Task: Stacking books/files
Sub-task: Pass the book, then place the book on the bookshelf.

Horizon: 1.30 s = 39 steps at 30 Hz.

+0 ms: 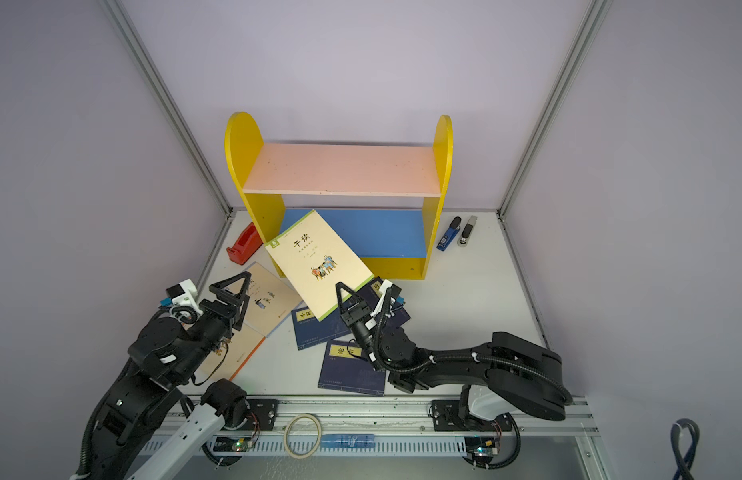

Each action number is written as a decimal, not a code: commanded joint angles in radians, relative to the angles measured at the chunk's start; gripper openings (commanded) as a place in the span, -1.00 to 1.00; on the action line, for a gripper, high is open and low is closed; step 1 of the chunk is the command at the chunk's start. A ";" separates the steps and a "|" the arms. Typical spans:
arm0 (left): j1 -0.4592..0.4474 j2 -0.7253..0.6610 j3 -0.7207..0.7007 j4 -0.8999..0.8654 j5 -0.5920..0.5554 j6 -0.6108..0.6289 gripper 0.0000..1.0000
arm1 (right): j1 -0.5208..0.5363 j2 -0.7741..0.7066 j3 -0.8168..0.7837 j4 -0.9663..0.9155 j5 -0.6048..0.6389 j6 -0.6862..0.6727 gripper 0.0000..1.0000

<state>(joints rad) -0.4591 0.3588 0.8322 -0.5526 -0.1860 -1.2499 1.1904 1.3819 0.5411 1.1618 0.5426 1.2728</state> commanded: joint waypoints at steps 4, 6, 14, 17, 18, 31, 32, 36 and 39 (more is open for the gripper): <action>0.002 0.091 0.057 -0.091 -0.234 0.282 0.99 | -0.178 -0.114 0.059 -0.395 -0.347 -0.087 -1.00; 0.002 0.111 0.007 -0.050 -0.279 0.320 1.00 | -0.242 -0.126 0.076 -0.448 -0.429 -0.119 -1.00; 0.004 0.094 -0.263 0.354 -0.129 0.605 1.00 | -0.410 -0.007 0.177 -0.520 -0.693 -0.197 -1.00; -0.007 0.100 -0.304 0.384 -0.163 0.615 0.99 | -0.474 0.115 0.225 -0.429 -0.865 -0.170 -1.00; -0.007 0.108 -0.305 0.387 -0.164 0.623 1.00 | -0.489 0.154 0.242 -0.406 -0.911 -0.156 -1.00; -0.015 0.131 -0.282 0.359 -0.189 0.626 1.00 | -0.639 0.463 0.496 -0.305 -1.142 0.033 -1.00; -0.014 0.131 -0.280 0.356 -0.193 0.627 0.99 | -0.650 0.469 0.519 -0.332 -1.154 0.032 -1.00; -0.015 0.120 -0.286 0.351 -0.209 0.623 1.00 | -0.696 0.486 0.592 -0.450 -1.199 0.028 -1.00; -0.015 0.116 -0.289 0.351 -0.210 0.620 1.00 | -0.730 0.490 0.644 -0.547 -1.231 -0.002 -1.00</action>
<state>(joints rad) -0.4740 0.4778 0.5430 -0.2119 -0.3790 -0.6327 0.4763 1.8690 1.1500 0.6930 -0.6353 1.2869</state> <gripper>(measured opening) 0.997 0.071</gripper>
